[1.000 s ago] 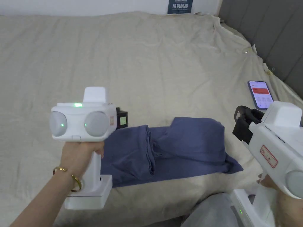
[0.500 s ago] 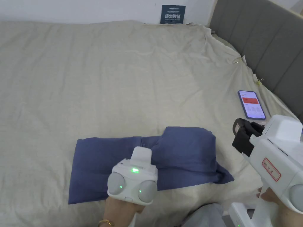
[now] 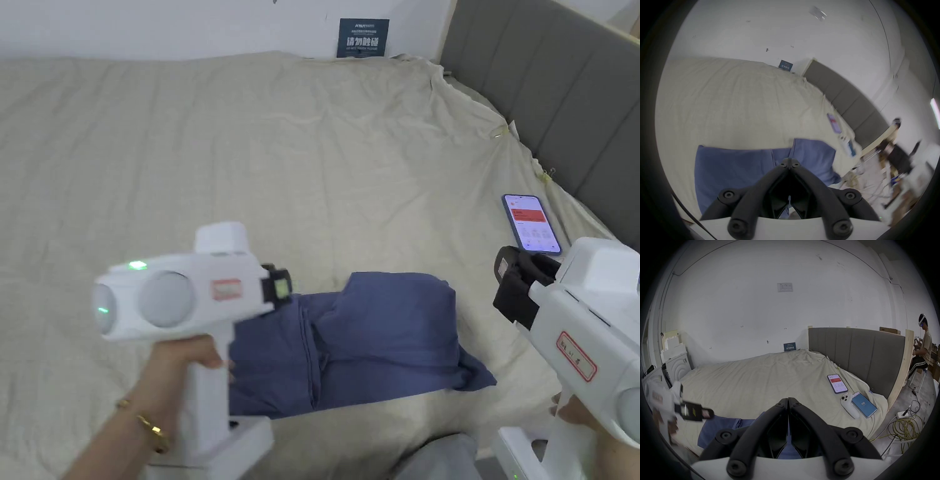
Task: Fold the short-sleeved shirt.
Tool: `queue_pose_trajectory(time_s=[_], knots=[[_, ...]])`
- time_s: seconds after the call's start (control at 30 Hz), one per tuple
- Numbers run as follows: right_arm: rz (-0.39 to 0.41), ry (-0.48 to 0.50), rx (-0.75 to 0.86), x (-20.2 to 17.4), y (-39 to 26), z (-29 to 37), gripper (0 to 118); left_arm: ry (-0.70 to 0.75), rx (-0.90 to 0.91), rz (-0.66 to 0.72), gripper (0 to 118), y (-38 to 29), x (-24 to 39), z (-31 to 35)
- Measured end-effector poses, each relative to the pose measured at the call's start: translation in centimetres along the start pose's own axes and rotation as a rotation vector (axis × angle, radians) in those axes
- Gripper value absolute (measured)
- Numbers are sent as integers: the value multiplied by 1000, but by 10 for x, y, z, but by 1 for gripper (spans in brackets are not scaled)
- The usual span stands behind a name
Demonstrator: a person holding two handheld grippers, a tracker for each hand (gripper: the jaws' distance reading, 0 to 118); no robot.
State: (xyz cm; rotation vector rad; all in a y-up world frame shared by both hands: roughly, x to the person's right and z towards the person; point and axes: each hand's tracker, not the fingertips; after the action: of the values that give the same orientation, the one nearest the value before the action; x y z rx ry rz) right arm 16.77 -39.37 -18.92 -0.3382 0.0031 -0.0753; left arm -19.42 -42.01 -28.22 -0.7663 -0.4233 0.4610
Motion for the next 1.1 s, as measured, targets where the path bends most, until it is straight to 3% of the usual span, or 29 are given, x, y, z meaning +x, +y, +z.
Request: queue_pose_trajectory(time_s=[0.07, 0.2, 0.47, 0.73, 0.83, 0.93, 1.0, 1.1], knots=[[-3, 3, 2, -6, 3, 0, 0, -117, 5, 80, 14, 21, -36, 22], [-8, 12, 5, -11, 4, -4, 0, -165, -57, 150, 118, 31, -91, 42], [13, 34, -22, -26, 1, -12, 0, -168, -184, 403, 118, -2, -178, 47], [38, 19, -65, -31, -4, -14, 0, -229, -283, 428, 118, -33, -203, 33], [39, 7, -82, -32, -6, -16, 0, -177, -335, 455, 118, -38, -209, 21], [70, -8, -97, -36, -9, -17, 0, -256, -289, 500, 116, -39, -213, 18], [69, -5, -108, -37, -10, -19, 0, -251, -288, 513, 106, -38, -215, 13], [81, -4, -119, -40, -11, -21, 0, -179, -319, 471, 71, -39, -210, 2]])
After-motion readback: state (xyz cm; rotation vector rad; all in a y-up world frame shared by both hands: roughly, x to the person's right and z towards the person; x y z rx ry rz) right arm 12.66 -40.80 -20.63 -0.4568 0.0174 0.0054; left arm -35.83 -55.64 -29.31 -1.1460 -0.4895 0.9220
